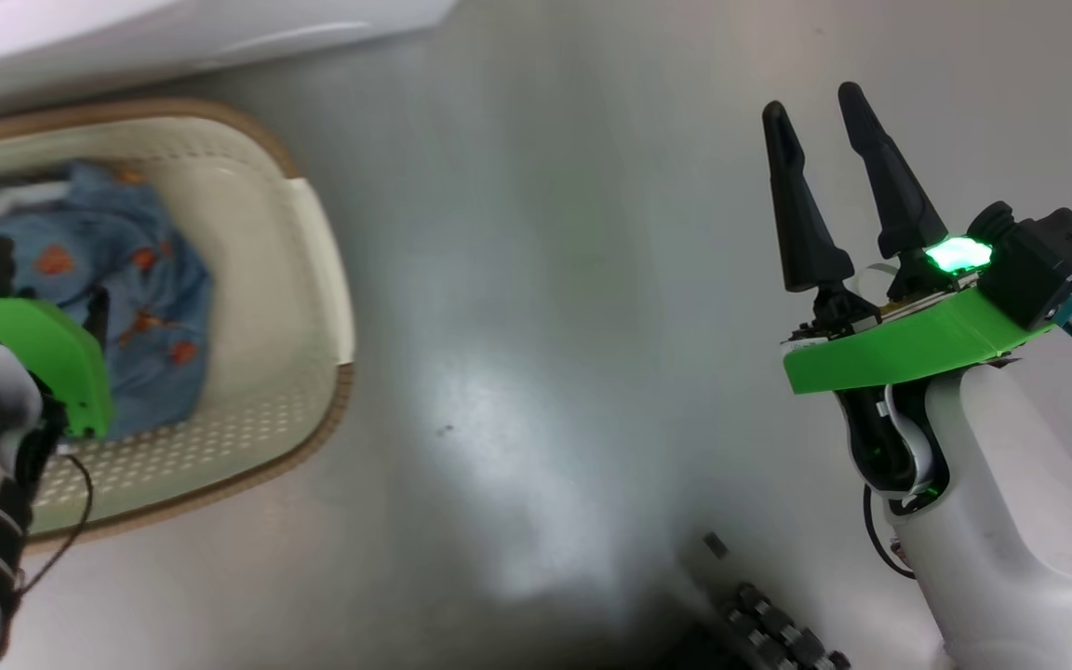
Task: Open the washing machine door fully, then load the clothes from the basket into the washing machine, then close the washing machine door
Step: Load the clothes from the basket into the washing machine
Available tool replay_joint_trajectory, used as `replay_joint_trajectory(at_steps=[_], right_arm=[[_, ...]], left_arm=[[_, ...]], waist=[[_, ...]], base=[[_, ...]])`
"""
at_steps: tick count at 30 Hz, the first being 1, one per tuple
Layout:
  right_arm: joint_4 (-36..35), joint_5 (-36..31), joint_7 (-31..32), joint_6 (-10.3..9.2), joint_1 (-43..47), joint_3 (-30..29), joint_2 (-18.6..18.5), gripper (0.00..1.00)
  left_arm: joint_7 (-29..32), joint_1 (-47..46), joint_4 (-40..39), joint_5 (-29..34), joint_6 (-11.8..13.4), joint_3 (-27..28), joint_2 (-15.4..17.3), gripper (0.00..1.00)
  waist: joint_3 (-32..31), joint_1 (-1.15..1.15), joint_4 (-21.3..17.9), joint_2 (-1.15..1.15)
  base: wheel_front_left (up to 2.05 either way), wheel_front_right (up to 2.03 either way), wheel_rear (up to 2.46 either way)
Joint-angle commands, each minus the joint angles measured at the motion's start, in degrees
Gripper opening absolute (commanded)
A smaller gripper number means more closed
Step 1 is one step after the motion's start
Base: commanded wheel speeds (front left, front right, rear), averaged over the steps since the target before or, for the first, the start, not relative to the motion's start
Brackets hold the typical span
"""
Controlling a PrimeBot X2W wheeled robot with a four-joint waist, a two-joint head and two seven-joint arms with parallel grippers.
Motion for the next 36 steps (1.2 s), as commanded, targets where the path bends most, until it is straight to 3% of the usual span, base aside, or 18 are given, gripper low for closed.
replay_joint_trajectory(at_steps=[1,11,20,21,22,23,36], right_arm=[[-1.42,-0.23,-0.46,0.25,1.14,0.8,0.26,1.0],[-1.83,0.7,-0.46,0.25,1.12,1.78,2.08,1.0],[-1.63,0.64,-0.46,0.25,1.25,1.68,2.57,1.0],[-1.56,0.6,-0.46,0.25,1.2,1.67,2.6,1.0],[-1.53,0.56,-0.46,0.25,1.09,1.71,2.63,1.0],[-1.53,0.52,-0.46,0.25,0.98,1.74,2.65,1.0],[-0.59,0.1,-0.46,0.25,0.69,1.81,1.93,1.0]], left_arm=[[0.4,-0.25,0.01,0.7,0.28,0.65,2.51,1.0],[5.68,-2.45,1.35,2.39,0.7,-1.85,4.95,1.0],[8.93,-2.5,1.77,4.48,1.31,-4.72,5.67,1.0],[8.56,-2.51,1.78,4.32,1.28,-4.65,5.6,0.53],[8.11,-2.53,1.78,4.38,1.39,-4.78,5.42,0.15],[7.91,-2.51,1.79,4.4,1.4,-4.91,5.22,0.0],[3.1,1.06,1.94,0.45,-0.61,-3.3,1.27,0.0]], waist=[[3.49,-0.01,-3.56,0.0],[7.01,-0.01,-7.27,0.0],[7.66,-0.01,-8.01,0.0],[7.59,-0.01,-7.92,0.0],[7.48,-0.01,-7.8,0.0],[7.36,-0.01,-7.65,0.0],[0.24,-0.01,-4.19,0.0]], base=[[0.0,0.0,0.0],[0.0,0.0,0.0],[0.0,0.0,0.0],[0.0,0.0,0.0],[0.0,0.0,0.0],[0.0,0.0,0.0],[0.0,0.0,0.0]])
